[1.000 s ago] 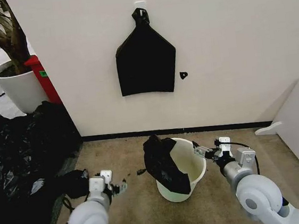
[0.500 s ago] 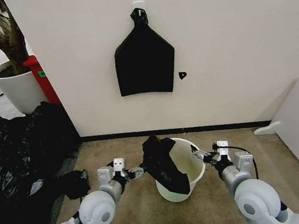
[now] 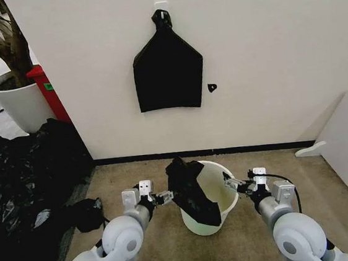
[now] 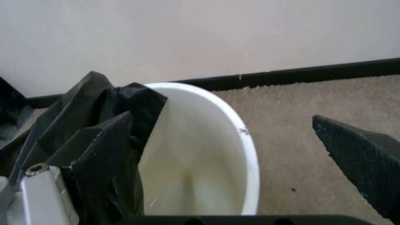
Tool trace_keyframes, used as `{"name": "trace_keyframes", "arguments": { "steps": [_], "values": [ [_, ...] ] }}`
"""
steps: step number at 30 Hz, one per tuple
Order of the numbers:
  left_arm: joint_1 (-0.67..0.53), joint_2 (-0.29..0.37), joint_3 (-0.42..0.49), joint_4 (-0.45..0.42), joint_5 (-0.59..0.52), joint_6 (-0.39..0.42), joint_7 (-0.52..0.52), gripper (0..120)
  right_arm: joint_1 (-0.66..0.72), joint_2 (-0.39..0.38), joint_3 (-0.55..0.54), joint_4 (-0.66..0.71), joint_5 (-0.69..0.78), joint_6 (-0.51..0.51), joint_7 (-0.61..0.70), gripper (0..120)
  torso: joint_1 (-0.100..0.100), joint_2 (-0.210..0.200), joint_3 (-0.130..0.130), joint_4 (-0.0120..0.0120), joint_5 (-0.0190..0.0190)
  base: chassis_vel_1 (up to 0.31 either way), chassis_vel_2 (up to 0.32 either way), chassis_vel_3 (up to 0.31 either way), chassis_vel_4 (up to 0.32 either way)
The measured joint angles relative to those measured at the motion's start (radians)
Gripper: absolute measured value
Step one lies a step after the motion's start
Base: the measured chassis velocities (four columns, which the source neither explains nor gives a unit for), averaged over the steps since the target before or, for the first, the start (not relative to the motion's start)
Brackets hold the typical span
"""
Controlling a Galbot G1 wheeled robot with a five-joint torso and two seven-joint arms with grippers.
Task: Place the garbage bag over the trash bin.
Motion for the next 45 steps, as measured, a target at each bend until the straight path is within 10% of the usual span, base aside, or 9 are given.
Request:
{"name": "trace_keyframes", "arguments": {
  "steps": [45],
  "values": [
    [-0.06, -0.111, 0.039, 0.193, 0.049, -0.039, 0.068, 100, -0.009, 0.014, -0.026, -0.023, -0.026, 0.011, -0.003, 100, 0.0, 0.0, 0.0, -0.0003, -0.0002, 0.0, 0.0, 0.0, 0.0]
  ]
}}
